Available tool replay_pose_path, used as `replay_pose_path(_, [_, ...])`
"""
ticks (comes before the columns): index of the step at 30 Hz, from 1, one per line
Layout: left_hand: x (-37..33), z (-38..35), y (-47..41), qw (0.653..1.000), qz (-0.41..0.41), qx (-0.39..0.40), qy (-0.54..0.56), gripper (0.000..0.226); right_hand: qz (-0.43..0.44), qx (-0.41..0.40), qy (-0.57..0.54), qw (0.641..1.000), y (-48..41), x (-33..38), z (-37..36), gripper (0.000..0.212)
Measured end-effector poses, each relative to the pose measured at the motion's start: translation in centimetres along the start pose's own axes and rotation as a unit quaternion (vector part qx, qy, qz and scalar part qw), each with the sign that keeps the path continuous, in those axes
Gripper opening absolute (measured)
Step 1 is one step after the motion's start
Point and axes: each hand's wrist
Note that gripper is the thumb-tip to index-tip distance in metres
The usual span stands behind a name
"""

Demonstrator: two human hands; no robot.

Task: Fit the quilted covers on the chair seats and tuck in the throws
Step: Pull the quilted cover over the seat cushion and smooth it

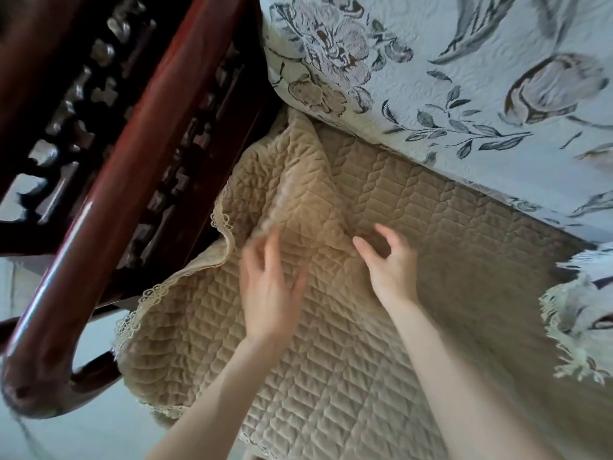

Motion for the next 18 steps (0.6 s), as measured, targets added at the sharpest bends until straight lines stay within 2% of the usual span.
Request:
replay_pose_path(4, [-1.8,-1.4,-4.7,0.992,-0.069,-0.008,-0.101,0.077,-0.03,0.036,0.13,0.99,-1.7,-1.8,1.8,0.057])
replay_pose_path(8, [-0.9,-2.4,-7.6,0.985,-0.064,0.042,-0.157,0.076,0.011,0.01,0.219,0.976,-2.7,-3.5,1.6,0.056])
replay_pose_path(10, [0.2,-2.7,-8.4,0.982,-0.046,0.063,-0.174,0.068,0.054,-0.022,0.237,0.97,-3.2,-4.4,1.4,0.049])
replay_pose_path(13, [1.0,-3.1,-9.1,0.984,-0.059,0.043,-0.16,0.055,0.136,-0.079,0.271,0.95,-4.1,-5.8,1.2,0.028])
replay_pose_path(18, [1.4,-3.5,-10.3,0.989,-0.062,0.012,-0.135,0.025,0.158,-0.128,0.309,0.929,-4.9,-6.7,-0.2,0.003])
Point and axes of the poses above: each hand's wrist, its own y-axis away from the middle knuckle, its own z-axis out of the back of the hand, x = y × z, and after that the axes turned 15 degrees about x, right-handed
